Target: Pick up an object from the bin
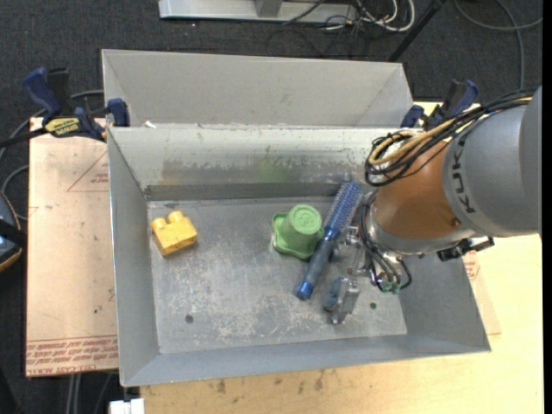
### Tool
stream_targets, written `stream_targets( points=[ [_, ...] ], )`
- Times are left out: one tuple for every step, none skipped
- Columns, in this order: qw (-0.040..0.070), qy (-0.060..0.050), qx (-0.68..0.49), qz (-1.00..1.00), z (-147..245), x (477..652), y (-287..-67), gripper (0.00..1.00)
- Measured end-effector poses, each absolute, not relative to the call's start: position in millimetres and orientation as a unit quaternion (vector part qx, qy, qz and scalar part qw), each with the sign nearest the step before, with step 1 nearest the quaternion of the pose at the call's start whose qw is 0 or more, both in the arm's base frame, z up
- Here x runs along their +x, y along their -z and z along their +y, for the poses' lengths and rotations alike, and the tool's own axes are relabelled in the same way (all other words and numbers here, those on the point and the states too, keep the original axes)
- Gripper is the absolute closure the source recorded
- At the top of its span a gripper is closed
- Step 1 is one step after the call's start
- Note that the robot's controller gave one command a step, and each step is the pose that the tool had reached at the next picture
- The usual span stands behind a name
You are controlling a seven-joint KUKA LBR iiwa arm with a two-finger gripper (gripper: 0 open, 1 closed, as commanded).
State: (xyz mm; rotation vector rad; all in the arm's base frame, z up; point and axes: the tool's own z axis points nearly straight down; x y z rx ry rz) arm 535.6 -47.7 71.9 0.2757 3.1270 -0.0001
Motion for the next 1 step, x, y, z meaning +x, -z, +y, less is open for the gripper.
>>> stream_targets(
  points=[
    [0.006, 0.000, 0.088, 0.996, -47.2, 538.4, -73.6, 1.00]
  ],
)
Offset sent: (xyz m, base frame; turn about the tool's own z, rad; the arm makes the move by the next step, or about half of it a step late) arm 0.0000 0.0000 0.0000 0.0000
